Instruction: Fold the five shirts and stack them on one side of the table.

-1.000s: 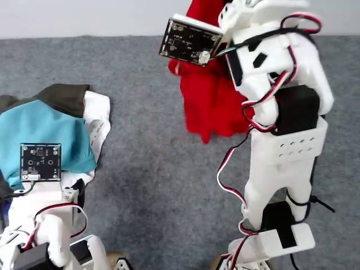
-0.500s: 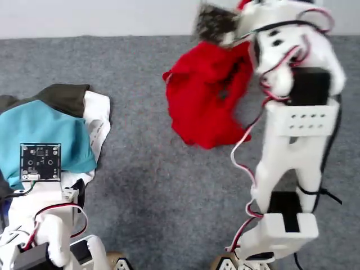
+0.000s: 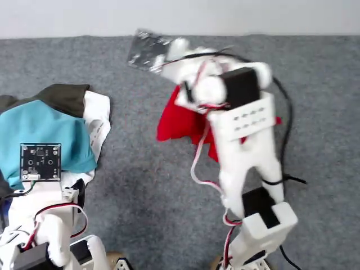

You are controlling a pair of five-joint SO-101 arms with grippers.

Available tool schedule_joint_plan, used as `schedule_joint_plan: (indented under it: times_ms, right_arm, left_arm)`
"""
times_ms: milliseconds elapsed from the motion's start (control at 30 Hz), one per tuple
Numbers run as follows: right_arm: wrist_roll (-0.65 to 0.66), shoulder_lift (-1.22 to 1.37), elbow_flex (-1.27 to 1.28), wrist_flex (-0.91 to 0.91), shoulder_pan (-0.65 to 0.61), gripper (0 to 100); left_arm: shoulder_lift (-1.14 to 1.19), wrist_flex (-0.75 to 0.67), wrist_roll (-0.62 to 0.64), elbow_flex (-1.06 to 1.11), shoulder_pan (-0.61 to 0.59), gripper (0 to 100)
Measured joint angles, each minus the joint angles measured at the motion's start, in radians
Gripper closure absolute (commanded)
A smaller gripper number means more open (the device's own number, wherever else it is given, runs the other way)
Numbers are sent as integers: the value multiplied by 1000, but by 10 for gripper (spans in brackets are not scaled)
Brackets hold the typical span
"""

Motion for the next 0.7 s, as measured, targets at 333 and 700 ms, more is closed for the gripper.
schedule_joint_plan:
  times_ms: [333,700]
  right_arm:
    - [-52,31,562,0,-103,968]
    - [-212,-61,796,0,-37,704]
  left_arm:
    - [0,0,-8,0,0,750]
    - [285,2,-138,-89,124,750]
